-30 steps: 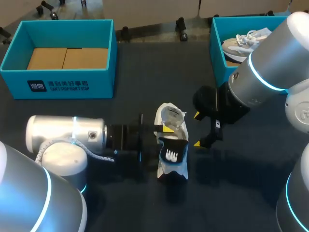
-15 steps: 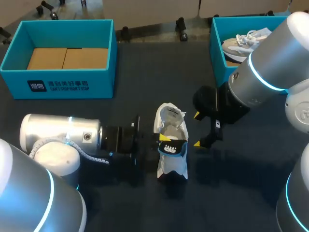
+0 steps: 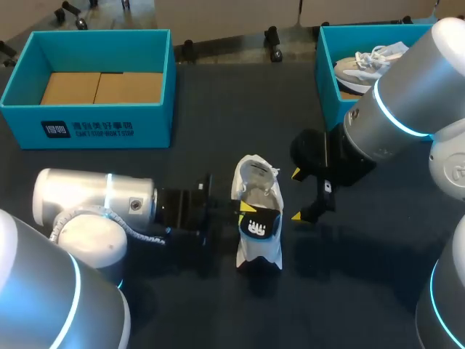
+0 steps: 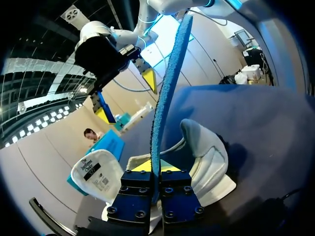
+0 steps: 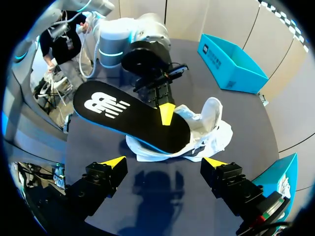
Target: Take the shoe out of the shoebox, open the shoe tongue, remove and reinsert the insole, then place the shoe into the shoebox
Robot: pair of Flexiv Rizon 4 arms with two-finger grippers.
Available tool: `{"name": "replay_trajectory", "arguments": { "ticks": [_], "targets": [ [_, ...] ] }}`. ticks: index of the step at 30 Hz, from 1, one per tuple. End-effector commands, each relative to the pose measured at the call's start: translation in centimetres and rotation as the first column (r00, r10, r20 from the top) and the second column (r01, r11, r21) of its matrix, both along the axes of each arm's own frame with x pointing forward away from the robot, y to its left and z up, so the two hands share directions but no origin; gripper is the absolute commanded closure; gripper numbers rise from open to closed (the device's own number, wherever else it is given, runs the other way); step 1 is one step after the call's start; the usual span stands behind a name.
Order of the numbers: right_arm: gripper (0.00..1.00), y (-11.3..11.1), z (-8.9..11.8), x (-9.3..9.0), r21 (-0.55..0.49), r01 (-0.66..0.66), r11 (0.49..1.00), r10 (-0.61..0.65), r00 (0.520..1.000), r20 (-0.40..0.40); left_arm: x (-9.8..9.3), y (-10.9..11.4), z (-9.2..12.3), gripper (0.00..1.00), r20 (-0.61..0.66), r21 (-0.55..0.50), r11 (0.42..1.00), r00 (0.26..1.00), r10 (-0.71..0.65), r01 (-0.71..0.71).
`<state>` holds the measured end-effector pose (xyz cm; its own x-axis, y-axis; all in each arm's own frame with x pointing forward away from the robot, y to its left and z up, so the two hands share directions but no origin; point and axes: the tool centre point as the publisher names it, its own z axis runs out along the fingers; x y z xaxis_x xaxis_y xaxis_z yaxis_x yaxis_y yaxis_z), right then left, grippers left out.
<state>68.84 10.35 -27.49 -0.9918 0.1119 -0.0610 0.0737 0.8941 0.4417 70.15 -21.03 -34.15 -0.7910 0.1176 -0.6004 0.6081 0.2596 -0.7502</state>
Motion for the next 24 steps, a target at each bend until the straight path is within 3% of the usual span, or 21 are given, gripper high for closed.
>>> {"name": "replay_trajectory", "arguments": {
  "ticks": [1,8,9,10,13,22,24],
  "targets": [
    [0.00,0.0,-0.1,0.0,0.001,0.000,1.000,0.000,1.000,0.002,0.8,-1.3,-0.8,1.00,0.010,0.013,1.000,1.000,0.011,-0.011],
    [0.00,0.0,-0.1,0.0,0.001,0.000,1.000,0.000,1.000,0.002,1.0,-0.7,-0.4,1.00,0.013,0.022,0.999,0.999,0.032,-0.033],
    [0.00,0.0,-0.1,0.0,0.001,0.000,1.000,0.000,1.000,0.002,0.9,-0.5,-0.2,0.71,0.004,0.014,0.999,0.999,0.034,-0.034],
    [0.00,0.0,-0.1,0.0,0.001,0.000,1.000,0.000,1.000,0.002,0.8,-0.5,0.1,0.65,0.004,0.011,0.999,0.999,0.032,-0.032],
    [0.00,0.0,-0.1,0.0,0.001,0.000,1.000,0.000,1.000,0.002,0.5,-0.3,0.8,0.63,0.003,-0.010,1.000,1.000,0.022,-0.022],
    [0.00,0.0,-0.1,0.0,0.001,0.000,1.000,0.000,1.000,0.002,-0.9,-0.3,1.9,0.71,-0.014,-0.038,0.999,1.000,-0.013,0.012],
    [0.00,0.0,-0.1,0.0,0.001,0.000,1.000,0.000,1.000,0.002,-1.4,-0.4,1.7,0.82,-0.016,-0.029,0.999,0.999,-0.028,0.027]
  ]
}}
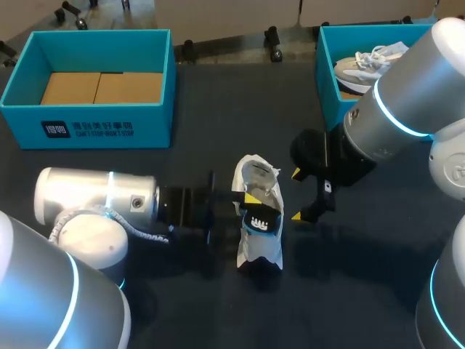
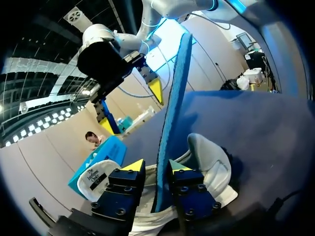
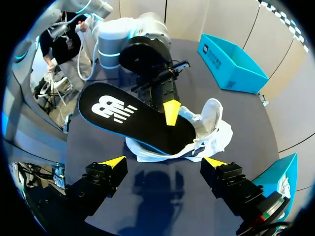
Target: Take the shoe out of the shoebox, open the shoe tongue, remove and reinsert the insole, then place the shoe into the shoebox
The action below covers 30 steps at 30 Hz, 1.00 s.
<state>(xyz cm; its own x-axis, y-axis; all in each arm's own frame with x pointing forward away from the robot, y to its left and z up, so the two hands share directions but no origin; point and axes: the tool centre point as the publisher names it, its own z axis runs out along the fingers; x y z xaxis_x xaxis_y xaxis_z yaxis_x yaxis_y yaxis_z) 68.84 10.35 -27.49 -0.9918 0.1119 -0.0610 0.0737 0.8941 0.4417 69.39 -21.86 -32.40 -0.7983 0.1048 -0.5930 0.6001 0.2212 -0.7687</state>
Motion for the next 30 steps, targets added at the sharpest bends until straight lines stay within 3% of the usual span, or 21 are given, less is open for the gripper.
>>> {"name": "replay_trajectory", "arguments": {
  "ticks": [1,2,3,20,28,29,30],
  "targets": [
    [0.00,0.0,-0.1,0.0,0.001,0.000,1.000,0.000,1.000,0.002,-0.8,0.4,-0.3,0.89,0.002,0.018,1.000,1.000,-0.020,0.020],
    [0.00,0.0,-0.1,0.0,0.001,0.000,1.000,0.000,1.000,0.002,-0.9,0.3,-0.4,0.98,0.002,0.022,1.000,1.000,-0.023,0.023],
    [0.00,0.0,-0.1,0.0,0.001,0.000,1.000,0.000,1.000,0.002,-0.9,0.2,-0.5,1.00,-0.001,0.031,0.999,1.000,-0.026,0.026],
    [0.00,0.0,-0.1,0.0,0.001,0.000,1.000,0.000,1.000,0.002,0.7,-1.0,-2.7,1.00,0.064,0.087,0.996,0.998,0.003,-0.008],
    [0.00,0.0,-0.1,0.0,0.001,0.000,1.000,0.000,1.000,0.002,1.5,-0.4,-2.9,1.00,0.070,0.101,0.994,0.997,0.028,-0.035],
    [0.00,0.0,-0.1,0.0,0.001,0.000,1.000,0.000,1.000,0.002,1.4,-0.3,-2.7,0.90,0.068,0.100,0.994,0.997,0.030,-0.037],
    [0.00,0.0,-0.1,0.0,0.001,0.000,1.000,0.000,1.000,0.002,1.3,-0.2,-2.5,0.60,0.065,0.096,0.995,0.997,0.030,-0.036]
  ]
}}
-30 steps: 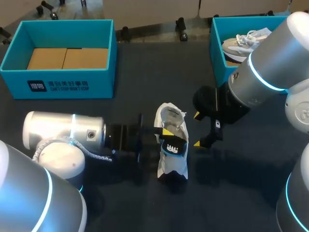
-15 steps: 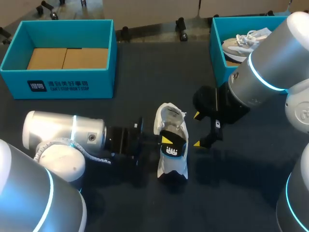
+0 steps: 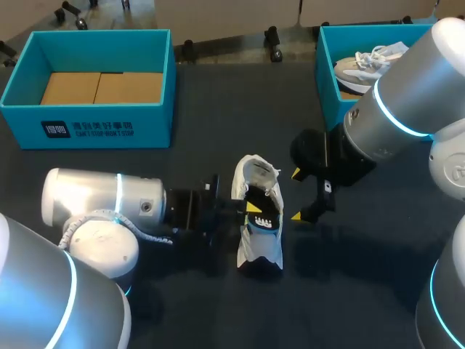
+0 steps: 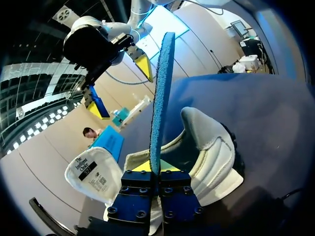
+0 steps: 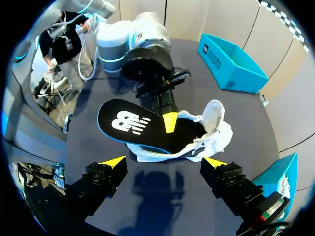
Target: Take the shoe out of the shoebox, open the shoe tongue, remove and reinsert the insole, then place the shoe into the shoebox
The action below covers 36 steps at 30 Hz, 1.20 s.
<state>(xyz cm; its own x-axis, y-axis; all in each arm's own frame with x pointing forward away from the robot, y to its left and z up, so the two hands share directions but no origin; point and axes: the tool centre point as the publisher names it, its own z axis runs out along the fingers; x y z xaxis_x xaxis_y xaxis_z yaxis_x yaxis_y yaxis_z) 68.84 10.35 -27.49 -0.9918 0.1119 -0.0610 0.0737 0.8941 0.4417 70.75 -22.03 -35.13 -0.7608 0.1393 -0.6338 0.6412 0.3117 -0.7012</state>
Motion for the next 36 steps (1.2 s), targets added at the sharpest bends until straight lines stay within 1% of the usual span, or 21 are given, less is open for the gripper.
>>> {"name": "replay_trajectory", "arguments": {
  "ticks": [1,2,4,6,8,10,11,12,14,22,30,36],
  "targets": [
    [0.00,0.0,-0.1,0.0,0.001,0.000,1.000,0.000,1.000,0.002,-0.2,0.0,0.5,0.53,-0.007,-0.006,1.000,1.000,-0.001,0.001],
    [0.00,0.0,-0.1,0.0,0.001,0.000,1.000,0.000,1.000,0.002,-0.3,0.1,0.8,0.56,-0.010,-0.016,1.000,1.000,-0.005,0.005],
    [0.00,0.0,-0.1,0.0,0.001,0.000,1.000,0.000,1.000,0.002,-0.7,0.1,1.5,0.56,-0.017,-0.038,0.999,1.000,-0.014,0.013],
    [0.00,0.0,-0.1,0.0,0.001,0.000,1.000,0.000,1.000,0.002,-1.1,0.1,2.1,0.58,-0.019,-0.052,0.998,1.000,-0.024,0.023],
    [0.00,0.0,-0.1,0.0,0.001,0.000,1.000,0.000,1.000,0.002,-1.5,0.2,2.4,0.68,-0.021,-0.058,0.998,0.999,-0.035,0.034],
    [0.00,0.0,-0.1,0.0,0.001,0.000,1.000,0.000,1.000,0.002,-1.8,0.3,2.5,0.71,-0.025,-0.062,0.997,0.999,-0.044,0.043],
    [0.00,0.0,-0.1,0.0,0.001,0.000,1.000,0.000,1.000,0.002,-1.9,0.3,2.5,0.75,-0.023,-0.062,0.997,0.999,-0.047,0.045],
    [0.00,0.0,-0.1,0.0,0.001,0.000,1.000,0.000,1.000,0.002,-2.0,0.3,2.5,0.82,-0.023,-0.063,0.997,0.999,-0.048,0.047],
    [0.00,0.0,-0.1,0.0,0.001,0.000,1.000,0.000,1.000,0.002,-2.0,0.2,2.1,1.00,-0.025,-0.057,0.997,0.998,-0.051,0.050],
    [0.00,0.0,-0.1,0.0,0.001,0.000,1.000,0.000,1.000,0.002,-1.6,-0.5,0.6,1.00,0.000,-0.022,0.999,0.999,-0.048,0.048],
    [0.00,0.0,-0.1,0.0,0.001,0.000,1.000,0.000,1.000,0.002,-0.3,-1.1,-0.1,1.00,0.060,-0.016,1.000,0.998,-0.021,0.022],
    [0.00,0.0,-0.1,0.0,0.001,0.000,1.000,0.000,1.000,0.002,0.3,-1.3,-0.2,1.00,0.068,-0.017,1.000,0.998,-0.004,0.005]
  ]
}}
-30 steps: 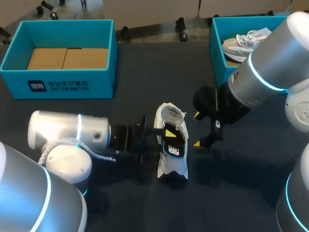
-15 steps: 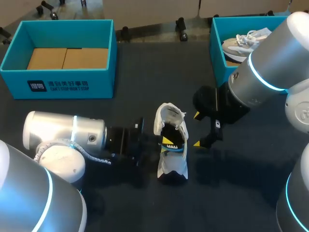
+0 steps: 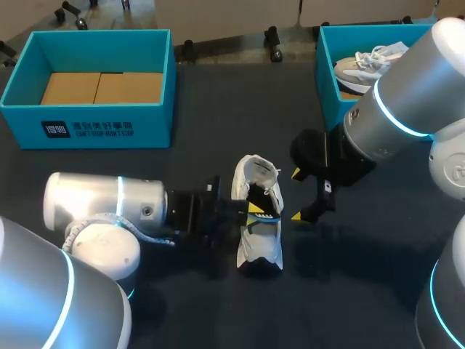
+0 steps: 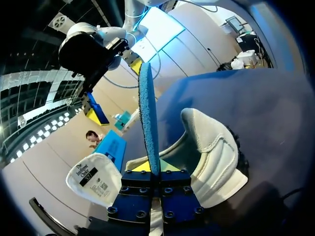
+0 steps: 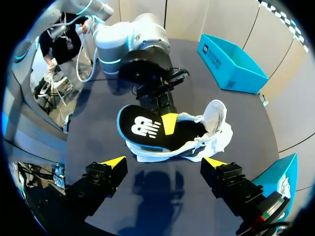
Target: Take the shoe out of the shoebox, open the shoe tongue, remove and reinsert the insole, then place the shoe into the shoebox
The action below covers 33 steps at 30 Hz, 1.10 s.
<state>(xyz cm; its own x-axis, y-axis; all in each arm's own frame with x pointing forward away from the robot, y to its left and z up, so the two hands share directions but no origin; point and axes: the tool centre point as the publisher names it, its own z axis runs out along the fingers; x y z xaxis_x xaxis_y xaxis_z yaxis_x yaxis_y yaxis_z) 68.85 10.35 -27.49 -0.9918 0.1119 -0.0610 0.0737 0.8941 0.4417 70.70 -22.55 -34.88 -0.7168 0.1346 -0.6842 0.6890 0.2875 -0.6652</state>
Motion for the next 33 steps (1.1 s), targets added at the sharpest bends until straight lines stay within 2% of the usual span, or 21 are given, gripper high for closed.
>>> {"name": "replay_trajectory", "arguments": {
  "ticks": [1,2,3,4,6,15,17,28,33],
  "targets": [
    [0.00,0.0,-0.1,0.0,0.001,0.000,1.000,0.000,1.000,0.002,0.3,-0.7,-0.5,1.00,-0.001,0.006,1.000,1.000,0.013,-0.013],
    [0.00,0.0,-0.1,0.0,0.001,0.000,1.000,0.000,1.000,0.002,0.3,-0.7,-0.2,1.00,-0.011,0.002,1.000,1.000,0.015,-0.015],
    [0.00,0.0,-0.1,0.0,0.001,0.000,1.000,0.000,1.000,0.002,0.1,-0.5,0.0,0.75,-0.011,0.000,1.000,1.000,0.016,-0.016],
    [0.00,0.0,-0.1,0.0,0.001,0.000,1.000,0.000,1.000,0.002,0.0,-0.4,0.2,0.54,-0.019,-0.006,1.000,1.000,0.015,-0.015],
    [0.00,0.0,-0.1,0.0,0.001,0.000,1.000,0.000,1.000,0.002,-0.3,0.0,0.7,0.43,-0.019,-0.012,1.000,1.000,0.008,-0.008],
    [0.00,0.0,-0.1,0.0,0.001,0.000,1.000,0.000,1.000,0.002,-1.4,1.2,2.0,0.78,-0.027,-0.030,0.999,0.999,-0.024,0.023],
    [0.00,0.0,-0.1,0.0,0.001,0.000,1.000,0.000,1.000,0.002,-1.7,1.1,1.7,1.00,-0.030,-0.018,0.999,0.999,-0.034,0.034],
    [0.00,0.0,-0.1,0.0,0.001,0.000,1.000,0.000,1.000,0.002,-1.6,-0.7,-0.3,1.00,-0.014,0.007,0.999,0.999,-0.045,0.046],
    [0.00,0.0,-0.1,0.0,0.001,0.000,1.000,0.000,1.000,0.002,-0.3,-0.7,-0.6,1.00,0.025,0.020,0.999,0.999,-0.026,0.025]
  ]
}}
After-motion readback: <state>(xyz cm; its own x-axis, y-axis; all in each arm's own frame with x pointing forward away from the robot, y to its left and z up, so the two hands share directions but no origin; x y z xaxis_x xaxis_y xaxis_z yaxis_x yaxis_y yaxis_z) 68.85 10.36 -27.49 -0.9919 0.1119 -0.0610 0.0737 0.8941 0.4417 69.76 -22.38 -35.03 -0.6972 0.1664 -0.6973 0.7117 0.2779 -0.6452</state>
